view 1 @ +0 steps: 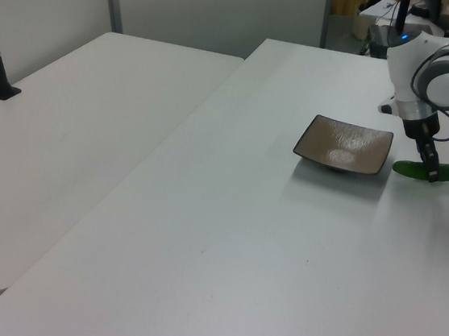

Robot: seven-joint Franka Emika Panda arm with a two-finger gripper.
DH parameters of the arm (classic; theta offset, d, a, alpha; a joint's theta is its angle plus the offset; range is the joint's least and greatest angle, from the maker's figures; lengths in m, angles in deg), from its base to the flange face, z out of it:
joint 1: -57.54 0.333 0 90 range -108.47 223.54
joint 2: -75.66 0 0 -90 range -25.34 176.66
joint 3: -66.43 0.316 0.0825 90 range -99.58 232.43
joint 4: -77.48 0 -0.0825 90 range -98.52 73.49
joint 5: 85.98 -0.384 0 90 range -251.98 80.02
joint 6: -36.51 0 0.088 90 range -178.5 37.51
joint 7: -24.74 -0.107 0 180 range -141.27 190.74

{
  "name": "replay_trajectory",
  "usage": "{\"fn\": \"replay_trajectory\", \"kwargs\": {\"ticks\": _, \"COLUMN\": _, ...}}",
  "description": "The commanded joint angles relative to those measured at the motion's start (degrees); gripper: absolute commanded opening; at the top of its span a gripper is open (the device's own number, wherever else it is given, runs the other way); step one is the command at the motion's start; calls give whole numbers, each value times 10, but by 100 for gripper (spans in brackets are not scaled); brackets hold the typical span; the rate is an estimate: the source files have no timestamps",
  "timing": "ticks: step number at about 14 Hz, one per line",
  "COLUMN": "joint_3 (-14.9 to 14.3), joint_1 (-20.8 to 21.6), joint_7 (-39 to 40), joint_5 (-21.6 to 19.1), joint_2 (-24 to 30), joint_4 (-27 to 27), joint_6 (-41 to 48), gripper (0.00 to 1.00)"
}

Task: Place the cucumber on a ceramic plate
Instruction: 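Lift the cucumber and carry it over the brown plate, lowering it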

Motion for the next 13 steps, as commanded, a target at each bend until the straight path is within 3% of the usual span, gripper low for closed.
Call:
{"fn": "replay_trajectory", "kwargs": {"ticks": 1, "joint_3": 16, "joint_1": 18, "joint_7": 4, "joint_5": 7, "joint_2": 42, "joint_4": 37, "joint_6": 100, "gripper": 27}}
{"fn": "replay_trajectory", "kwargs": {"ticks": 7, "joint_3": 14, "joint_1": 10, "joint_7": 2, "joint_5": -40, "joint_2": 16, "joint_4": 158, "joint_6": 96, "gripper": 28}}
{"fn": "replay_trajectory", "kwargs": {"ticks": 11, "joint_3": 12, "joint_1": 6, "joint_7": -2, "joint_5": -66, "joint_2": -29, "joint_4": 196, "joint_6": 52, "gripper": 28}}
{"fn": "replay_trajectory", "kwargs": {"ticks": 13, "joint_3": 12, "joint_1": 6, "joint_7": -47, "joint_5": -69, "joint_2": -51, "joint_4": 196, "joint_6": -6, "gripper": 28}}
